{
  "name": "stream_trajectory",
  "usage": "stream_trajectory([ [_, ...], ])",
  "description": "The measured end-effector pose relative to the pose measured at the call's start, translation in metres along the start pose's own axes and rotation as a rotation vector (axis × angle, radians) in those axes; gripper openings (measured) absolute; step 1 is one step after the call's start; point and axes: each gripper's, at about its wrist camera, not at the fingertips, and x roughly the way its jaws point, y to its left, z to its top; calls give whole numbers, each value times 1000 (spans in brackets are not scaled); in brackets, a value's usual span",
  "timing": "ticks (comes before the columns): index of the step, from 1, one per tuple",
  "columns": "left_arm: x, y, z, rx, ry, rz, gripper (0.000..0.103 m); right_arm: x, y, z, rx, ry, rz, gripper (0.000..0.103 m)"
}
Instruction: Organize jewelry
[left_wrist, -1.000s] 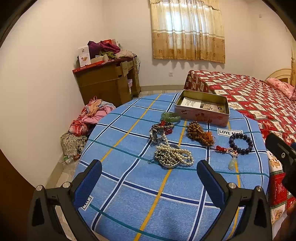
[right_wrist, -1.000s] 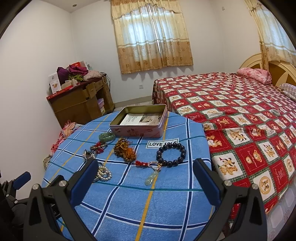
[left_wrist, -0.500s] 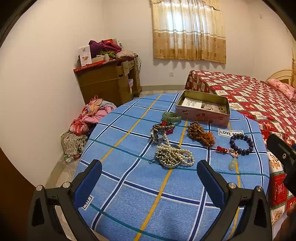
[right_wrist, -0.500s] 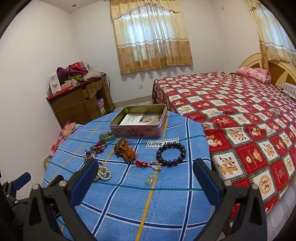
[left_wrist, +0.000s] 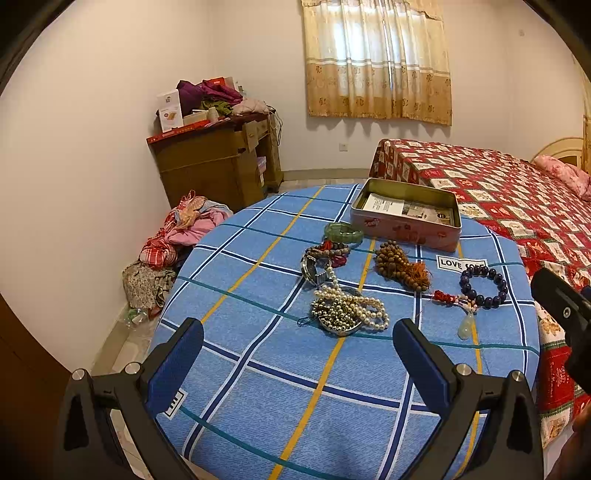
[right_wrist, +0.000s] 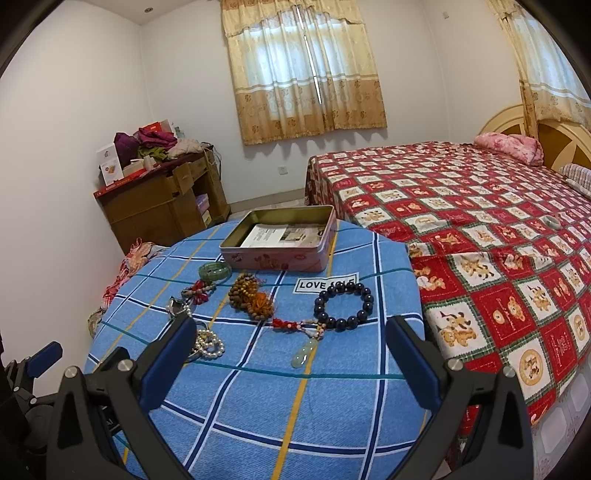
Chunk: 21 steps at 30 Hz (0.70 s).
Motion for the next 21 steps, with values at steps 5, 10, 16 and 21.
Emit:
stream_trajectory([
  [5,3,1,1,-2,7,0,102,1,0,0,-2,3,2,103],
  [10,11,0,-1,-2,25,3,102,9,0,-1,-4,30,5,103],
  [16,33,15,-8,-18,57,34,102,27,-3,-4,-9,79,15,100],
  [21,52,36,-6,-61,66,48,102,64,-8,-5,-6,213,55,67],
])
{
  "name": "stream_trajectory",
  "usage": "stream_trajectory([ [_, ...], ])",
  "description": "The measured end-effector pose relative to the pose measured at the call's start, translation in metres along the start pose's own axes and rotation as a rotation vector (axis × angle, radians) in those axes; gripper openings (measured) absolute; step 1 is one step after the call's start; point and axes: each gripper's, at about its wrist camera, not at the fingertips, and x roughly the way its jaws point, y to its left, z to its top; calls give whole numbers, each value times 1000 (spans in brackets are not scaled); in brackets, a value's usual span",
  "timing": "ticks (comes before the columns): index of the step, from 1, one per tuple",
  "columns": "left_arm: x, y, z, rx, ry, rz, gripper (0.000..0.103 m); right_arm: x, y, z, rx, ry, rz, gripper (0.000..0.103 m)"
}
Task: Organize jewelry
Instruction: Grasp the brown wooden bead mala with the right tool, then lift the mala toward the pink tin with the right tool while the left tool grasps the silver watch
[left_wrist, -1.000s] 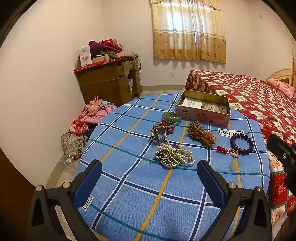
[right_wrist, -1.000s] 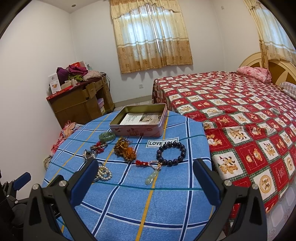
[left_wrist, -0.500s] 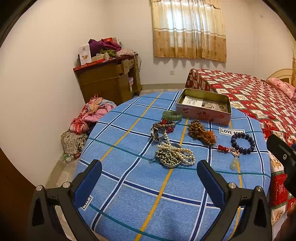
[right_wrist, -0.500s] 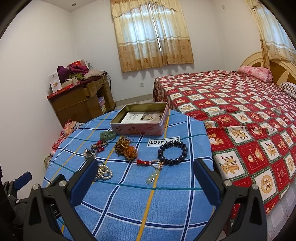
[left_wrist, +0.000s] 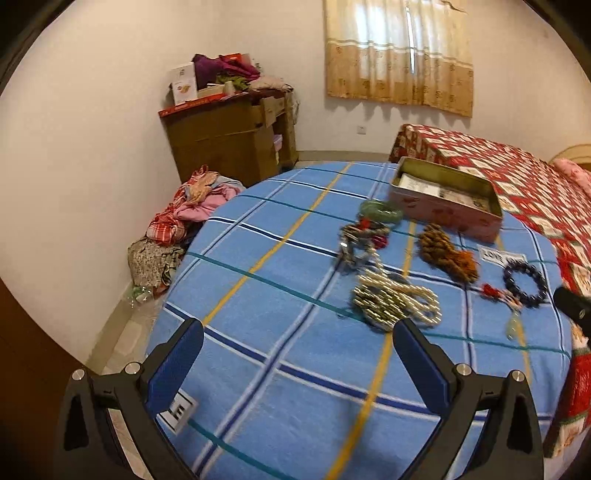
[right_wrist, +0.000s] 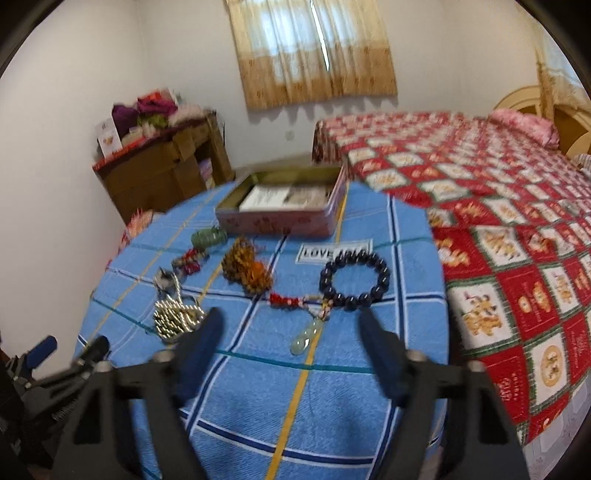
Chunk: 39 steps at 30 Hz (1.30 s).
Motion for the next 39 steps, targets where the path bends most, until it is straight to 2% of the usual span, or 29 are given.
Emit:
stream_trajectory([
  [3,9,10,7,-14,-27,14,102,21,2,13,-11,64,67,64],
  [5,19,15,11,-25,-32,29,102,32,6,27,-18,69,105,64],
  [11,41,21,18,-57,4,33,102,89,32,55,-100,144,172,64],
  [14,48,22,18,-48,16,38,102,119,42,59,-117,204,177,58],
  [15,50,23,18,-46,23,39,102,125,45,59,-131,216,177,48],
  [16,51,24,18,-46,28,40,102,131,50,59,-151,221,172,46],
  [21,58,27,18,-49,49,34,102,149,56,57,-219,236,120,44],
  [26,63,27,20,-54,60,29,102,155,47,55,-207,243,137,37],
  [27,64,27,20,-56,62,28,102,155,45,56,-206,244,149,30],
  [29,65,28,21,-62,66,21,102,154,41,58,-187,241,183,25],
  [31,64,28,21,-64,65,11,102,150,35,61,-149,247,219,24],
  [39,58,27,33,-42,20,-10,102,92,29,89,-84,103,345,24],
])
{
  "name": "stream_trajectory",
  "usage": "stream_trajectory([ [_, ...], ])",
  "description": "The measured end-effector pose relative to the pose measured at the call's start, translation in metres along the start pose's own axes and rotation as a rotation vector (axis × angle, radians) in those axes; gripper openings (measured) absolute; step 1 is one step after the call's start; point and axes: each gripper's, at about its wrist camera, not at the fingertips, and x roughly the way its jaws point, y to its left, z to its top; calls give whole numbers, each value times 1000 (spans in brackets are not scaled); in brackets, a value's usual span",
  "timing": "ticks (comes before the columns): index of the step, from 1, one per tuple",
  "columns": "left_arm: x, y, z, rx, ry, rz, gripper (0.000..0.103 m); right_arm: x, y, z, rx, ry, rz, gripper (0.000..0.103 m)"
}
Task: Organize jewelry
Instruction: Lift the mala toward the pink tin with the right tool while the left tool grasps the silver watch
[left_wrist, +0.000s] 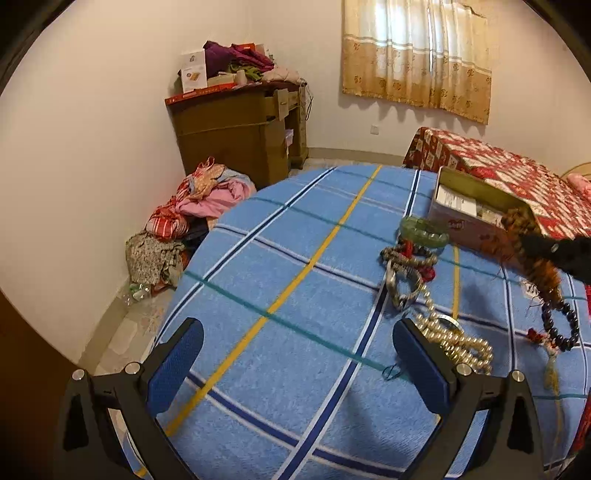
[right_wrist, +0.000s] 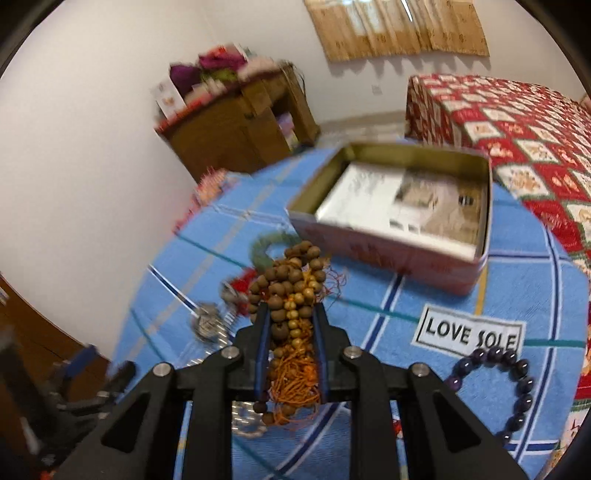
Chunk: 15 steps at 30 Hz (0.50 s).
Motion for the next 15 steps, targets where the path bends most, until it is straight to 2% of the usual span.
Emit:
stream_trajectory([
  [3,-1,-3,11,3,-16,-26,102,-9,1,10,-2,-42,-12,24],
  [9,-1,-11,25,29,-49,-10,102,-19,-8,36,-10,-114,-47,24],
  [15,6,-15,33,43,-55,-18,102,-17,-20,57,1,-148,-67,24],
])
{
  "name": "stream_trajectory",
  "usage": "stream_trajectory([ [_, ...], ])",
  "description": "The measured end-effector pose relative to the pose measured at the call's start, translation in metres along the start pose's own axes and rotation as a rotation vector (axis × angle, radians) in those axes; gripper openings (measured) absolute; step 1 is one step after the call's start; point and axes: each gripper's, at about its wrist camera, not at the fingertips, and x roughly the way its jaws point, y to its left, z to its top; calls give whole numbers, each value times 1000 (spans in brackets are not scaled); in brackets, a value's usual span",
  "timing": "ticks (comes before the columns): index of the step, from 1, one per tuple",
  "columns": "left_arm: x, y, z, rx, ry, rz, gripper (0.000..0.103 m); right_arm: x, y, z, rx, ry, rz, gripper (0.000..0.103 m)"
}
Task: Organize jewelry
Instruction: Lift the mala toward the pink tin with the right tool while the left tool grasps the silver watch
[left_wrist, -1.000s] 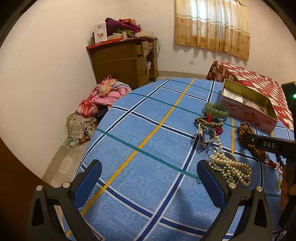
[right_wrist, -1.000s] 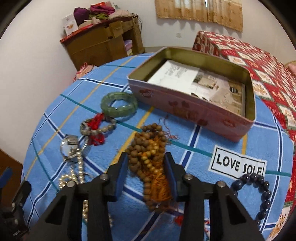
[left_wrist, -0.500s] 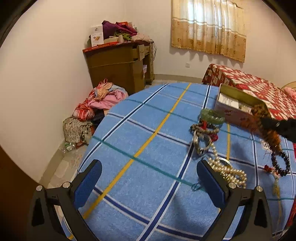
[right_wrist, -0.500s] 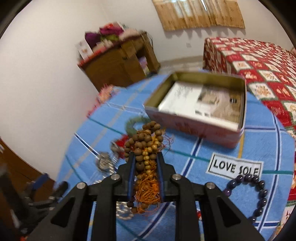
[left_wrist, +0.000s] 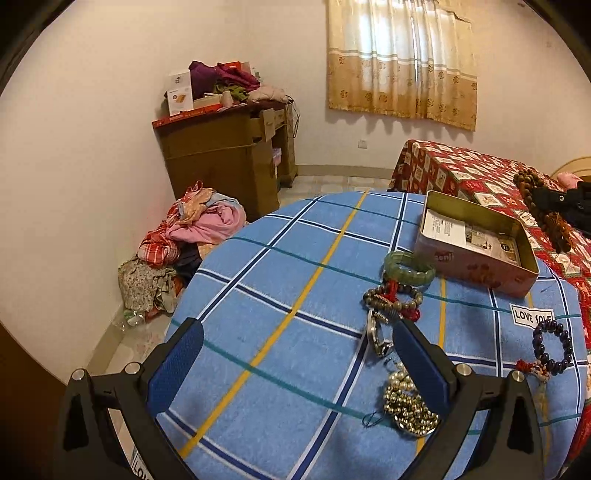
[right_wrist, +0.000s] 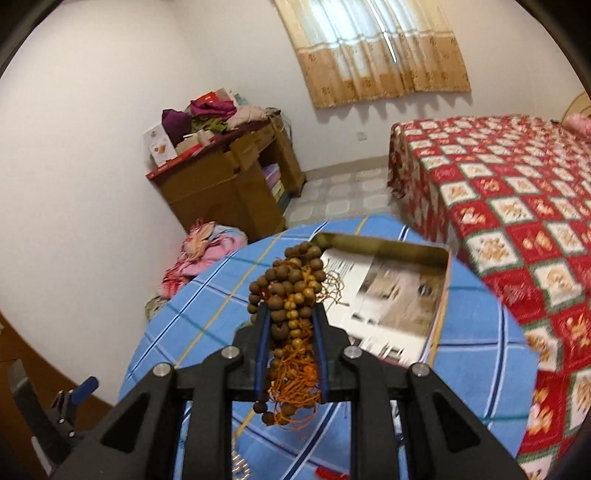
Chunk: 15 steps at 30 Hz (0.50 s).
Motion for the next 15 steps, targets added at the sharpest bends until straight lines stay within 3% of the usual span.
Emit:
stream_trajectory([
  [7,12,-5,6,38,6,-33,102,-6,-2,-17,41,17,40,24],
  [11,29,-8,2,35,76,-116,100,-8,4,-32,11,29,30,24],
  [13,40,-12,-1,37,99,-137,87,-8,4,-38,18,39,40,24],
  [15,52,-18,-1,43,145,-152,58,-8,3,-42,28,47,48,24],
])
